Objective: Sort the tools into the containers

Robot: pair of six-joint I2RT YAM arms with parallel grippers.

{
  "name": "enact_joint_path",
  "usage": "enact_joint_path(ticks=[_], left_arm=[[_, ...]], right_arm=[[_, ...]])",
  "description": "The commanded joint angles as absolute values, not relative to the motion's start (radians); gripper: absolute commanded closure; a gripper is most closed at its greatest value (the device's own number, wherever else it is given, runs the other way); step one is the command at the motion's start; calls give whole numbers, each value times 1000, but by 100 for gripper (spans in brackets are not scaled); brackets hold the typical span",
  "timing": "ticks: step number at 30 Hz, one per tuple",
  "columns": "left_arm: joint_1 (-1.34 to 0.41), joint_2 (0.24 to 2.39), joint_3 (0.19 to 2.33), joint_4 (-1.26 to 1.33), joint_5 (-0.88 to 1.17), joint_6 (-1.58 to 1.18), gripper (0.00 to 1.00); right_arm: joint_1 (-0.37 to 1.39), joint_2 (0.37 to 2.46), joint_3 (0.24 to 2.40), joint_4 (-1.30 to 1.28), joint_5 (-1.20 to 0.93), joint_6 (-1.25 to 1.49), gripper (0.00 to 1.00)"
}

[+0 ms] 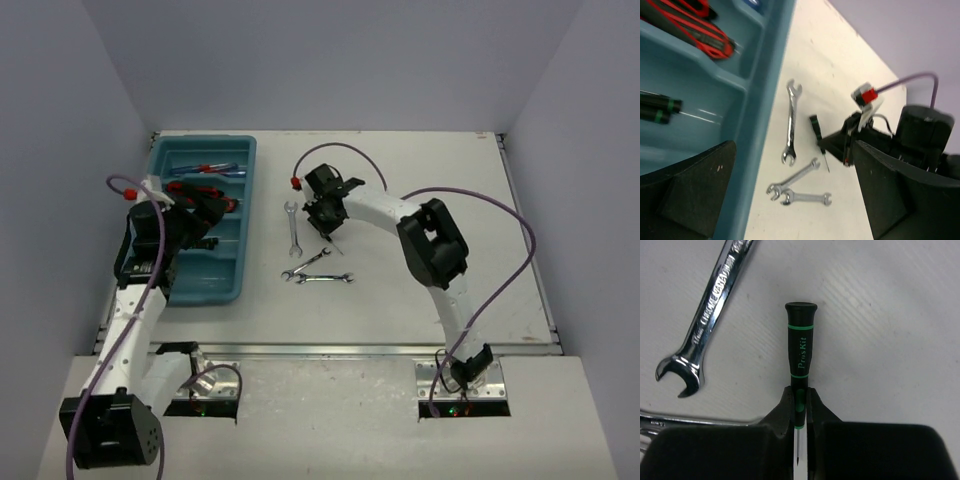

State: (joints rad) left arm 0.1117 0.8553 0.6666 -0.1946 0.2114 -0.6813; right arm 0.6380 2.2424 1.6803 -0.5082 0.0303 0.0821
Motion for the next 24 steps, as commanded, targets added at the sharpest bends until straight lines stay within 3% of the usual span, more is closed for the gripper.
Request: enact_joint_path(ticks=[1,5,9,13,16,20,24], left_arm=[[-75,921,644,55,359,-639,0],[-167,961,605,280,530,-694,0],[-257,980,563,601,648,-746,0],[-364,963,563,689,614,-714,0],[-405,982,562,759,614,-733,3],[-453,1036,575,797,600,-751,24],[-488,1073,599,808,581,-766,65]], right_arm=[[638,1951,1545,-378,74,115,100],[628,1704,1313,-287,-56,175,100],[583,1460,1100,-173,-429,254,100],[569,1266,932,90,-728,361,100],[574,1216,928,123,-849,412,100],[575,1200,957,112,-867,429,100],[574,1190,955,109,-854,435,100]])
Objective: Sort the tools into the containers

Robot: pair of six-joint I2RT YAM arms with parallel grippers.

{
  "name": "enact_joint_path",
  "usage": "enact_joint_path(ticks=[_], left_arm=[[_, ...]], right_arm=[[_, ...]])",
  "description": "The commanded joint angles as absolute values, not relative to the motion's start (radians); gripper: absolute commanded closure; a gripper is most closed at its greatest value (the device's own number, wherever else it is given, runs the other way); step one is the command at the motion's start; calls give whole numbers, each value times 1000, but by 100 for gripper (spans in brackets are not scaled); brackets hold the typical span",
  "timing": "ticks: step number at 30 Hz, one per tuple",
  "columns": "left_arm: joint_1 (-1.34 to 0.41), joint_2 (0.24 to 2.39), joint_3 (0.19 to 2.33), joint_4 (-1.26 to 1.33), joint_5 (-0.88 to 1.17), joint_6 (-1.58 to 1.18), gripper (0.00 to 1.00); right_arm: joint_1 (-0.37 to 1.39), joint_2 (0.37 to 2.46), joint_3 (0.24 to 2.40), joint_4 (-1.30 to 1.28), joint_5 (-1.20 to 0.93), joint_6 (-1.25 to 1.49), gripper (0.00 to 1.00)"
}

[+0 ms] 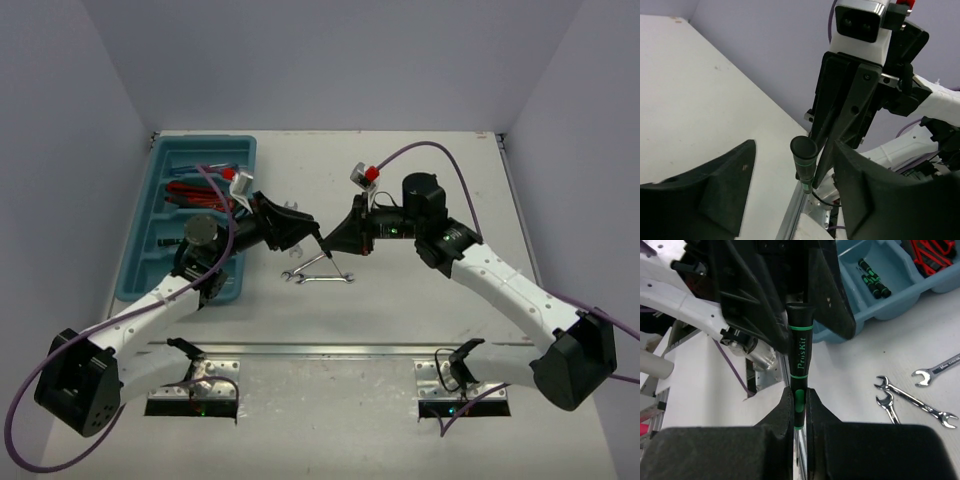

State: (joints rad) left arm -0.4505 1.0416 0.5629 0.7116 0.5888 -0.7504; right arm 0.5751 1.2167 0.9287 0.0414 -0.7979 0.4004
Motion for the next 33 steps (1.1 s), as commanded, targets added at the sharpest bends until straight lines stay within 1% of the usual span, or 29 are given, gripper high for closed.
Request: enact_joint_path(ticks=[1,5,6,7,8,9,10,11,12,14,15,16,17,20,22,24,28,29,32,33], left_arm=[[-496,1080,608,808,586,-767,73],[-517,1071,619,788,581,-757,98],[-517,1068,621,776,569,-752,100],[-518,1065,625,759,551,-744,100],[-518,1053,636,699,497,-725,100],[-517,1042,655,642,444,-700,100],[-515,1040,690,565,361,-682,100],[-507,1035,745,333,110,-673,100],[-488,1034,797,129,-92,-678,100],[-386,1057,885,-120,-232,-750,100],[-318,1070,901,-167,-235,-777,100],[-205,1086,909,-203,-245,-815,100],[-174,1091,911,-228,-260,-847,100],[9,1109,897,-277,-340,-947,100],[108,1131,882,-268,-334,-950,100],[193,1169,874,-255,-285,-945,100],[274,1214,834,-222,-255,-946,99],[280,1220,823,-208,-246,-946,94],[285,1243,781,-154,-197,-937,62],[285,1246,775,-149,-188,-938,42]], right_arm=[[574,1187,953,111,-837,437,100],[573,1185,963,86,-717,448,100],[572,1188,967,76,-695,449,99],[573,1190,972,65,-678,451,94],[573,1188,976,42,-642,453,73],[572,1186,980,19,-584,454,42],[572,1179,981,-7,-484,458,18],[570,1160,980,-83,-330,469,8],[569,1142,974,-147,-185,482,1],[564,1111,940,-202,47,516,1],[559,1090,915,-204,96,526,1],[554,1055,871,-204,141,536,1],[552,1045,859,-205,171,543,1],[534,1003,806,-222,222,557,1],[522,986,782,-224,221,561,1],[509,974,758,-225,225,557,1],[496,976,741,-224,216,536,1],[494,977,742,-224,207,535,1],[495,1024,758,-216,170,553,1],[496,1038,760,-214,167,568,1]])
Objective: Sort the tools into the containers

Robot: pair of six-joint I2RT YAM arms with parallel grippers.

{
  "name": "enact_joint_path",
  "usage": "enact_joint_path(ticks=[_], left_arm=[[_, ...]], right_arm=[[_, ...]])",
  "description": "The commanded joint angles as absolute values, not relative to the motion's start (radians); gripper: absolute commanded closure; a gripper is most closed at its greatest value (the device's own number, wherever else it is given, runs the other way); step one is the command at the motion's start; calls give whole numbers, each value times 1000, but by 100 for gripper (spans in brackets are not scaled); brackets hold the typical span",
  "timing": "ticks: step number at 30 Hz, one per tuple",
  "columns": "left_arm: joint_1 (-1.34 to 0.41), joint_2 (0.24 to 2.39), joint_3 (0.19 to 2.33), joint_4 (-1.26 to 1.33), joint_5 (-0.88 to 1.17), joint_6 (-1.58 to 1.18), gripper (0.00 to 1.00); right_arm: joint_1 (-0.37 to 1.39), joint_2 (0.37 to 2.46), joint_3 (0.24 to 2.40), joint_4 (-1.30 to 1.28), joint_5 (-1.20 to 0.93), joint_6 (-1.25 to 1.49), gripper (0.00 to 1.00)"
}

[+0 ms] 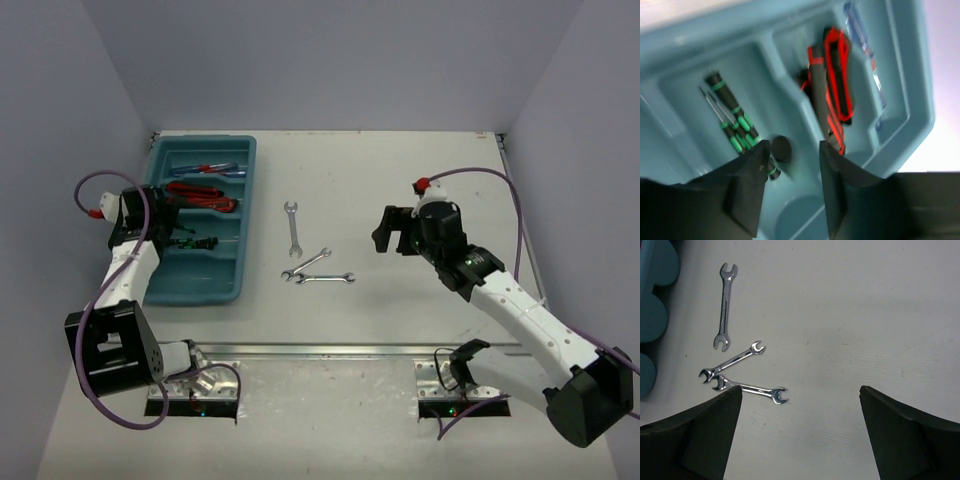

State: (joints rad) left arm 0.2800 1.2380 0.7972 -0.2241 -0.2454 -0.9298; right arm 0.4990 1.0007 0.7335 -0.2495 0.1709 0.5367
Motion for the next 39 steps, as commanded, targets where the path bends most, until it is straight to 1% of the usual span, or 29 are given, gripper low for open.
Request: enact_joint_path(ticks=[1,2,3,5,10,12,15,17,18,19,22,25,26,28,30,32,39], left_arm=[[285,1244,765,-142,-179,-943,18],[285,1241,763,-145,-175,-946,6],[285,1235,766,-155,-166,-946,0],[286,1212,772,-173,-125,-931,0],[271,1059,787,-147,158,-781,0],[188,983,794,-131,183,-723,0],[-79,1009,903,-187,30,-599,0],[-274,1126,1029,-285,-206,-519,0],[-366,1219,1104,-310,-239,-499,0],[-390,1258,1128,-329,-252,-477,0],[-484,1498,1248,-361,-270,-429,0],[-517,1687,1371,-410,-298,-420,0],[-517,1706,1394,-414,-290,-422,0],[-517,1848,1441,-424,-288,-432,0],[-517,1928,1484,-445,-322,-457,1],[-516,1957,1488,-447,-347,-489,3],[-500,2083,1511,-437,-303,-537,20]], right_arm=[[498,1056,763,-212,163,588,1],[502,1072,768,-214,168,603,1],[512,1095,776,-216,182,619,1],[544,1148,804,-235,229,634,1],[637,1357,939,-303,339,638,1],[655,1418,1005,-330,362,644,1],[657,1485,1057,-399,382,711,1],[653,1474,1072,-482,458,769,1],[650,1459,1070,-501,476,772,1],[643,1425,1061,-508,482,762,1],[615,1298,967,-518,500,739,1],[556,1133,878,-517,504,687,1],[541,1115,870,-518,490,670,1],[514,980,815,-517,449,631,1],[511,933,793,-516,407,587,1],[509,911,773,-517,385,566,1],[509,927,717,-487,314,533,1]])
